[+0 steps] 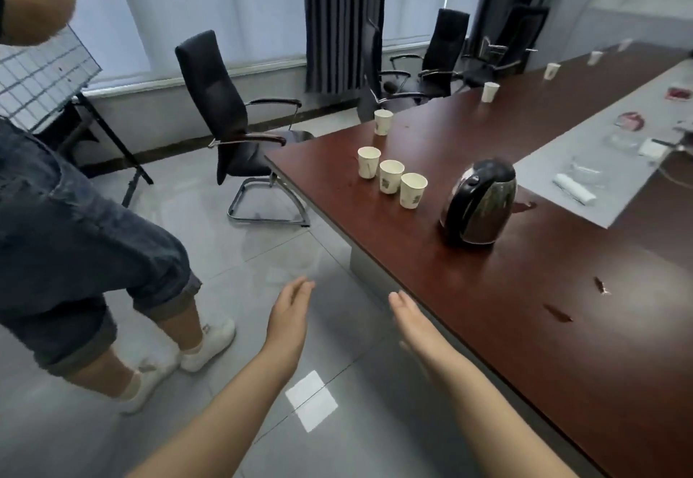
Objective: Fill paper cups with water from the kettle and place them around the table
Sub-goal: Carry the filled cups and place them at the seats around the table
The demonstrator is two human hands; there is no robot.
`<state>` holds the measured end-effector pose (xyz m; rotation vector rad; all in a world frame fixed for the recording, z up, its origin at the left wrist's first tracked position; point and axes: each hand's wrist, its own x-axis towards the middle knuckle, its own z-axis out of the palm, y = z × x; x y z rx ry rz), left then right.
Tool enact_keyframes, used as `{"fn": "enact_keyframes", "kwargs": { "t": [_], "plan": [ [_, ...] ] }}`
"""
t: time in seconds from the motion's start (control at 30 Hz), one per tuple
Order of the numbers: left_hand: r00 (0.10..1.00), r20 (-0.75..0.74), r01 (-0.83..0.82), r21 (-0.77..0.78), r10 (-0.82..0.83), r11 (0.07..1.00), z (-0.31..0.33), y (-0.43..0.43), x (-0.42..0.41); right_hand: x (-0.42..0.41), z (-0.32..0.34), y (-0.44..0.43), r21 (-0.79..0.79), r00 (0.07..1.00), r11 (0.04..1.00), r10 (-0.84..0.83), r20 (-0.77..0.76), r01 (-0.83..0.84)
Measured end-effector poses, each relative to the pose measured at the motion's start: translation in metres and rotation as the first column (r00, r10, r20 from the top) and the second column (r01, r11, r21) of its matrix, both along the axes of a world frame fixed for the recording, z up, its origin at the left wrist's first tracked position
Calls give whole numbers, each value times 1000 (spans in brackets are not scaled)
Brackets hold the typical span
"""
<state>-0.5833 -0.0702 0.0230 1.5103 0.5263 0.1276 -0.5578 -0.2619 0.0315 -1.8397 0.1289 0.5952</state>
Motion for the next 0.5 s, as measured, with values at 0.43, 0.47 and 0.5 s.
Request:
{"fn": "enact_keyframes", "kwargs": {
  "t": [0.43,0.47,0.5],
  "plan": [
    [972,10,233,-5,-233,972,-11,-1,233,176,-22,12,53,947,947,-312,-73,316],
    [973,-2,232,-14,-232,973,-13,-4,248,188,-22,13,67,938,937,-336,-85,342],
    [971,-20,237,-16,-237,971,-16,-7,269,208,-24,13,85,928,926,-360,-98,368]
  ]
}}
